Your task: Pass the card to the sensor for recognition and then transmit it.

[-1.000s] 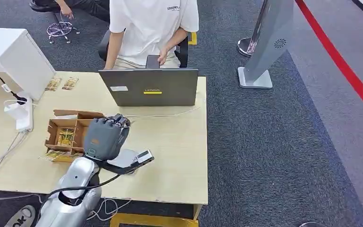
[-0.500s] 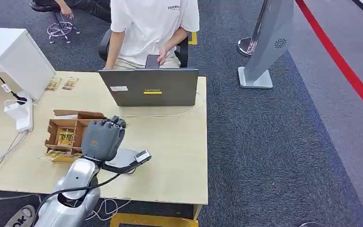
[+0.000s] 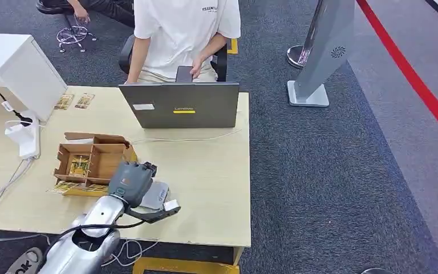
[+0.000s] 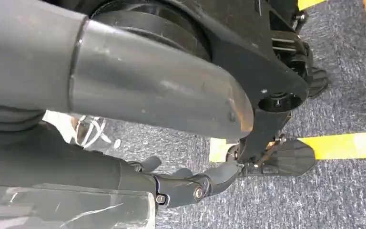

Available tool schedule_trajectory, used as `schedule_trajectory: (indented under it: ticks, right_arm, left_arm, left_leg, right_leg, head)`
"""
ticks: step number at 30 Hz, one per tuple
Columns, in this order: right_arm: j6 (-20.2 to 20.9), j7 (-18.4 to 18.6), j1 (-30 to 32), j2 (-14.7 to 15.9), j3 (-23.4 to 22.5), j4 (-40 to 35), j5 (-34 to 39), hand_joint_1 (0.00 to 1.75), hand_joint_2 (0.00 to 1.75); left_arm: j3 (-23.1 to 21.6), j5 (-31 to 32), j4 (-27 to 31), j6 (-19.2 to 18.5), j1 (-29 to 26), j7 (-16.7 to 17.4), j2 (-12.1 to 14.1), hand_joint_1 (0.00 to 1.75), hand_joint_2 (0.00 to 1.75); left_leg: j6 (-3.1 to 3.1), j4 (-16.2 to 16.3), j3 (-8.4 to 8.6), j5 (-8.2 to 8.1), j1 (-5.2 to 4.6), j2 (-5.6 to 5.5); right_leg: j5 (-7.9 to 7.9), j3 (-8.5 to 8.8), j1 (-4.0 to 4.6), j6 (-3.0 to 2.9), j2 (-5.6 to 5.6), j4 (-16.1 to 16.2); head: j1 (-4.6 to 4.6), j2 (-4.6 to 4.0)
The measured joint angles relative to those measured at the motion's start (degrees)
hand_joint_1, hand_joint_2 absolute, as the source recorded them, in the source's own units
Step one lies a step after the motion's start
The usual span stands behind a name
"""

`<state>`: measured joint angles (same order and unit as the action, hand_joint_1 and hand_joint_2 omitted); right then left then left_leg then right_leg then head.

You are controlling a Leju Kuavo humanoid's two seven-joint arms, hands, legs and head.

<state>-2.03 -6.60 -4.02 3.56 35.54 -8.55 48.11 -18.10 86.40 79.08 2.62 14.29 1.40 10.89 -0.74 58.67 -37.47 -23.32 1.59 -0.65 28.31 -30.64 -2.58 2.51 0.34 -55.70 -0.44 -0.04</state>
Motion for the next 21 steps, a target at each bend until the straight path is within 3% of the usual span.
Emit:
schedule_trajectory:
  ticks: [13,21]
  right_arm:
    - [-0.02,0.44,0.04,0.0,0.0,0.0,1.16,0.0,0.0]
    - [-0.04,0.35,0.05,0.0,0.0,0.0,1.81,0.0,0.0]
  left_arm:
    - [-2.25,-1.18,-2.8,-3.82,2.35,1.16,2.25,1.75,1.75]
    - [-3.19,-1.45,-2.53,-0.47,2.67,2.38,2.23,1.75,1.75]
  left_leg:
    - [0.0,0.0,0.01,-0.01,0.0,0.0]
    - [0.0,0.0,0.01,-0.02,0.0,0.0]
  right_leg:
    - [0.0,0.01,0.0,0.0,0.0,0.0]
    - [0.0,0.0,0.0,0.0,0.0,0.0]
  head:
    - [0.0,0.0]
    - [0.0,-0.02]
